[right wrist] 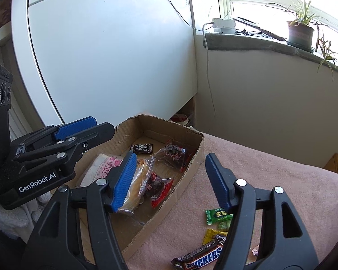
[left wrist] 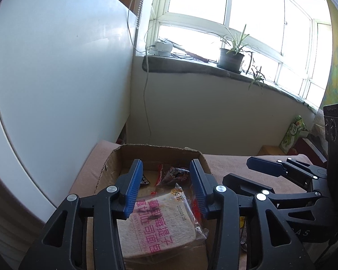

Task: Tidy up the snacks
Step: 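Grasp the Snickers bar with the left gripper while the right grasps the green candy bag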

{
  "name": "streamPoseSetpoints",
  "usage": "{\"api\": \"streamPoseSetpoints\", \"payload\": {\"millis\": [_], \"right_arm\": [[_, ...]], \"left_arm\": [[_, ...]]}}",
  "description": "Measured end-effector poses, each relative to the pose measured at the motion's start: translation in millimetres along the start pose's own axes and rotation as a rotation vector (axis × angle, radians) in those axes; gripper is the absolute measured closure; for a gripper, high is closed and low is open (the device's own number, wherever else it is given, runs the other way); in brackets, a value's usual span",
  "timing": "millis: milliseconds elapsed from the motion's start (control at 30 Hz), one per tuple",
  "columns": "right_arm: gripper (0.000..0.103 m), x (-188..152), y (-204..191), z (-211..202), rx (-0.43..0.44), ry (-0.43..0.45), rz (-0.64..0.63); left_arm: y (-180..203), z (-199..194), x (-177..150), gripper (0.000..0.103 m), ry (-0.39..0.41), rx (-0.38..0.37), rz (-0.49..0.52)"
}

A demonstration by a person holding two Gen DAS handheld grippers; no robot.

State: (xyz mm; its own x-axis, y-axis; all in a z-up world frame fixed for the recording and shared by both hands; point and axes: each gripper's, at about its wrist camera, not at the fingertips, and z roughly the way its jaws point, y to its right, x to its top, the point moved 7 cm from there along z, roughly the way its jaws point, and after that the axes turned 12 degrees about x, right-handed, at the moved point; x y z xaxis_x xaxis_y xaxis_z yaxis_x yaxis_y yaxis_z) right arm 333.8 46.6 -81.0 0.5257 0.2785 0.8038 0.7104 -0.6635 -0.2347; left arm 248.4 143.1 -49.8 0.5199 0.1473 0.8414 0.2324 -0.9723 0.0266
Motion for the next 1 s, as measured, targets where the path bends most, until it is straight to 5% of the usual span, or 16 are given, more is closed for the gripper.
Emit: {"api": "streamPoseSetpoints", "payload": {"millis": [433,500,567,933,1000], "right_arm": [[0.035,-23.6,41.4,-64.7,-0.037,0.061,0.085],[0.015,-29.0,51.2,-76.2,-0.064,0.061,0.088],[0.008,-34.8,61.4,-88.1,-0.101,0.066,0.085],[0.009,-80.6,116.8,-98.0,-0.129,-0.041,0.177],[0.020,-89.0,124.4,-95.1,-0.116,-0.062,0.209]], "left_arm": [[60.9,-17.8,-24.0,0.051,0.010,-0.059,0.126],[63.5,-19.8,-27.9,0.051,-0.008,-0.076,0.099],[70.8,-23.9,-32.9,0.051,-0.009,-0.075,0.109],[142.1,-22.0,-80.4,0.051,-0.096,-0.162,0.215],[150.0,-18.1,-86.9,0.051,-0.116,-0.172,0.232]]}}
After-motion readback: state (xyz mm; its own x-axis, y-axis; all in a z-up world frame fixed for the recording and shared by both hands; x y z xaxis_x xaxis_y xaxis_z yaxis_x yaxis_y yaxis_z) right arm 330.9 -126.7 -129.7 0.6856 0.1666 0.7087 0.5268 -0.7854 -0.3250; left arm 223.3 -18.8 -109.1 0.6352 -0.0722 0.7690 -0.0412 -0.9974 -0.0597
